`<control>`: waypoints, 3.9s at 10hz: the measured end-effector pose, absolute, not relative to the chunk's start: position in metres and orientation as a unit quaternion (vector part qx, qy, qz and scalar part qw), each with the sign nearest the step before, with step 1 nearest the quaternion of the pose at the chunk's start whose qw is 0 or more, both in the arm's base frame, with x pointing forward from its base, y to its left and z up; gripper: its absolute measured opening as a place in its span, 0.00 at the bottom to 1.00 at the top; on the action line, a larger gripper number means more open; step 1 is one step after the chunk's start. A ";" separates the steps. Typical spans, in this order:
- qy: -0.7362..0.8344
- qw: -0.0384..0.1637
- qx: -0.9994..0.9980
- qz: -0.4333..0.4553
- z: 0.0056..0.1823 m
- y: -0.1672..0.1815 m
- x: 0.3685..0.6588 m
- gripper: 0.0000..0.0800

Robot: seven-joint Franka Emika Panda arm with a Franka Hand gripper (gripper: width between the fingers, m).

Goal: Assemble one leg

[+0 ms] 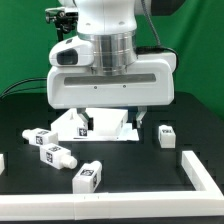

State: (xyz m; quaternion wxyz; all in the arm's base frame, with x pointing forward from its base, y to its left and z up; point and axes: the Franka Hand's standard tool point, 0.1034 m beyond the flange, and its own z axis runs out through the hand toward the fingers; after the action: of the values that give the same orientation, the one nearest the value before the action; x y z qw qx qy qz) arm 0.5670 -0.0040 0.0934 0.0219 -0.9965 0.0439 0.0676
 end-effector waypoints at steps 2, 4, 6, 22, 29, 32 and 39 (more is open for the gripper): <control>0.052 0.011 -0.996 0.078 0.075 -0.029 0.595 0.81; 0.064 0.003 -0.996 0.068 0.057 -0.044 0.615 0.81; 0.067 -0.005 -0.996 0.053 0.026 -0.048 0.611 0.81; 0.141 -0.001 -0.988 0.067 0.059 -0.003 0.526 0.36; 0.146 -0.008 -0.988 0.042 0.045 0.047 0.435 0.36; 0.148 -0.010 -0.988 0.038 0.042 0.047 0.436 0.36; 0.130 -0.020 -0.991 0.026 0.007 0.067 0.407 0.36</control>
Offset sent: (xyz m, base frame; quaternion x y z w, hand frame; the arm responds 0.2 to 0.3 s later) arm 0.0235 -0.0190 -0.0218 -0.0098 0.0018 0.0410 0.9991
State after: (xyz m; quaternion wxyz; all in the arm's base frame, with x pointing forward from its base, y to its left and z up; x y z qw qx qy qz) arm 0.4072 0.0675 0.0071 -0.0201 -0.9909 0.1303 0.0264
